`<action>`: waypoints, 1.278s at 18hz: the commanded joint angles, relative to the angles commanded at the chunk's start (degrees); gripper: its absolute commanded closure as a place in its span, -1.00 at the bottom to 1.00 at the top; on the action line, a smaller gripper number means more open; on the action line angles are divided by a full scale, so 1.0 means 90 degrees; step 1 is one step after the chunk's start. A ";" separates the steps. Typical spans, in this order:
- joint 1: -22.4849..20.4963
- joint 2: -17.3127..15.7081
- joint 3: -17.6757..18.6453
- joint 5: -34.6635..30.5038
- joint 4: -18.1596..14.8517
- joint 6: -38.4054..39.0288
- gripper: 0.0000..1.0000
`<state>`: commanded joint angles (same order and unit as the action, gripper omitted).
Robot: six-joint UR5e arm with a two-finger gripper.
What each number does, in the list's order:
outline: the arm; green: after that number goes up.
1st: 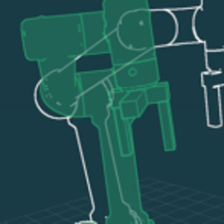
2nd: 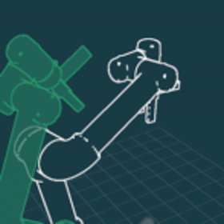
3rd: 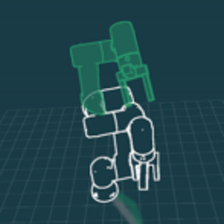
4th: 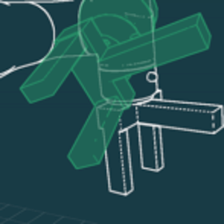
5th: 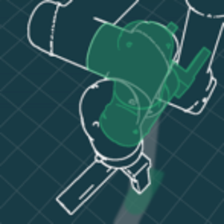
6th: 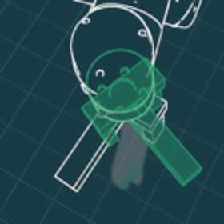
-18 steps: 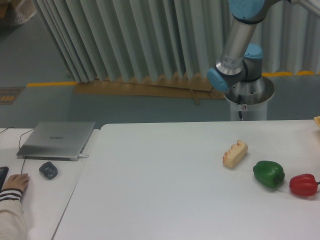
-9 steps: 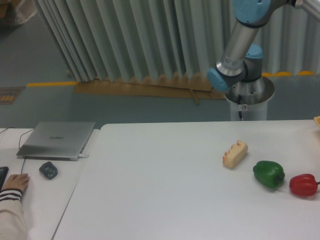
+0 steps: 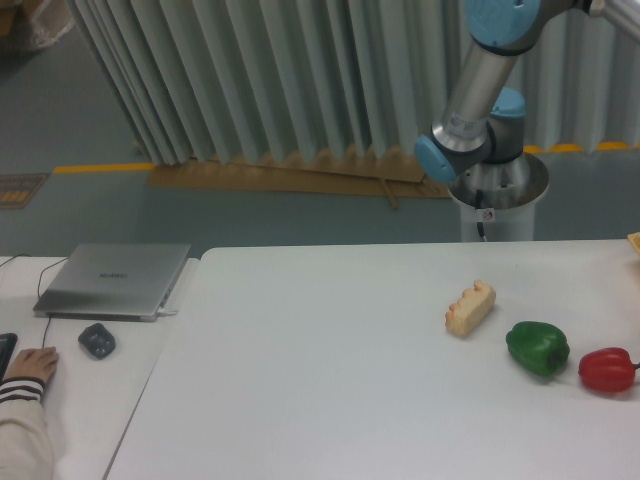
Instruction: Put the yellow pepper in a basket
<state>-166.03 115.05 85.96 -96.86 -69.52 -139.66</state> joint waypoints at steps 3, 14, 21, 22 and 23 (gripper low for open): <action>0.0000 -0.0049 -0.0010 0.0000 0.0000 0.0039 -1.00; 0.0195 -0.0547 -0.0029 0.0332 -0.0020 0.0282 -1.00; 0.0244 -0.0557 -0.0020 0.0342 -0.0020 0.0498 -1.00; 0.0254 -0.0586 -0.0020 0.0332 -0.0020 0.0498 -1.00; 0.0254 -0.0605 -0.0020 0.0332 -0.0029 0.0488 -1.00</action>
<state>-163.74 109.60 85.78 -93.87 -69.78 -135.26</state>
